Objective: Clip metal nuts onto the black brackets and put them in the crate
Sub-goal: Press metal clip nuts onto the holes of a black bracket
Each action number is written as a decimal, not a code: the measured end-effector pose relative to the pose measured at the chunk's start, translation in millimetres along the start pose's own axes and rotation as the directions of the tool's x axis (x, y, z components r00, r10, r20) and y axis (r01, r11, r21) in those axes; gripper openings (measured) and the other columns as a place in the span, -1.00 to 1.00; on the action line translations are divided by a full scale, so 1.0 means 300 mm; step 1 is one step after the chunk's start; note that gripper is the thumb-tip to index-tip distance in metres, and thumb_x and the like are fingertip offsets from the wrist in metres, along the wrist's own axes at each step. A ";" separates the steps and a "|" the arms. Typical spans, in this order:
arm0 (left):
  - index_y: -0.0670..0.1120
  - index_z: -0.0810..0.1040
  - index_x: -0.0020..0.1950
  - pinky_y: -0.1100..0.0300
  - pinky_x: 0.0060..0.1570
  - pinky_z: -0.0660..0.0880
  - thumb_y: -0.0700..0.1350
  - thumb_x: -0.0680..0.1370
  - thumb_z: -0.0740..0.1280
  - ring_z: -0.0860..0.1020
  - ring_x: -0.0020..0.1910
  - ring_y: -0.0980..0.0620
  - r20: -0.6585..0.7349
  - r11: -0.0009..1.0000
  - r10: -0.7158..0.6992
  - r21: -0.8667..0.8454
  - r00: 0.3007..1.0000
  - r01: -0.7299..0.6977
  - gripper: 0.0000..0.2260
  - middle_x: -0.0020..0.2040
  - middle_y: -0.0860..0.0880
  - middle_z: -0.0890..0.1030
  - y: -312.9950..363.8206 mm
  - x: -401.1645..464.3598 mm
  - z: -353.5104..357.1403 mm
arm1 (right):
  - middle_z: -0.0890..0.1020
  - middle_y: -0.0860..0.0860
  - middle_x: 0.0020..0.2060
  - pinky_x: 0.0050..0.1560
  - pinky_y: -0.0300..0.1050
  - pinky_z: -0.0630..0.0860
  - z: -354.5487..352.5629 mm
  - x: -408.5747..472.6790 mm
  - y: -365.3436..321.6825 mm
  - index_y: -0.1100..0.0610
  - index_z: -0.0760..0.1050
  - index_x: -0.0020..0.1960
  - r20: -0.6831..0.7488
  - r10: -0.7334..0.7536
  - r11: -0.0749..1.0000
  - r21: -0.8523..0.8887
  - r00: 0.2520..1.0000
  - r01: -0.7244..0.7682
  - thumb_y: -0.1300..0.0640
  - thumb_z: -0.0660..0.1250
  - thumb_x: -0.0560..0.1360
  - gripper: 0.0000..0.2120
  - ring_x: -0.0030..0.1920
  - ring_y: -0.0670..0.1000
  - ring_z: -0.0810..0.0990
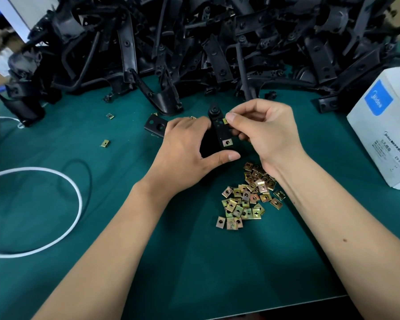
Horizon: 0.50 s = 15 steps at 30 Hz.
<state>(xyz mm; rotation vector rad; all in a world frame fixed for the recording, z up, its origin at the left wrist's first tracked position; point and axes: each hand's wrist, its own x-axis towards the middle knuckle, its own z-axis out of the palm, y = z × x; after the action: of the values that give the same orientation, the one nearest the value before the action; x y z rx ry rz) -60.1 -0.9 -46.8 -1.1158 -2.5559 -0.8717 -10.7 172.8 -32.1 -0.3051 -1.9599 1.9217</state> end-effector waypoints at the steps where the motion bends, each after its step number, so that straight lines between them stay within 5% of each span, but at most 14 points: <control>1: -0.16 0.48 -0.04 -0.06 0.22 0.37 0.47 0.44 0.24 0.46 -0.18 -0.05 0.002 1.000 0.002 0.020 1.000 -0.002 -0.35 -0.22 0.01 0.49 0.004 -0.001 0.000 | 0.69 0.00 -0.34 -0.30 -0.24 0.51 0.000 0.001 0.001 0.14 0.66 -0.14 -0.004 -0.019 1.000 -0.011 1.000 0.019 0.28 0.53 0.47 -0.91 -0.34 -0.08 0.61; 15: -0.06 0.30 -0.05 -0.03 0.27 0.36 0.36 0.52 0.23 0.35 -0.12 0.00 0.032 0.994 0.051 0.097 0.998 -0.054 -0.52 -0.16 0.03 0.38 0.049 0.003 0.002 | 0.61 -0.08 -0.36 -0.19 -0.21 0.48 0.011 0.002 0.006 0.07 0.59 -0.16 0.031 -0.078 0.995 -0.054 0.997 0.079 0.31 0.49 0.47 -0.83 -0.29 -0.10 0.53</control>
<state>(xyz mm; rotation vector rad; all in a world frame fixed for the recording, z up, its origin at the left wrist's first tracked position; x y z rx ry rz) -50.1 8.0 -40.5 -1.1697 -2.5498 -0.7149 -12.9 170.0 -33.8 -0.2129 -2.0152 1.8357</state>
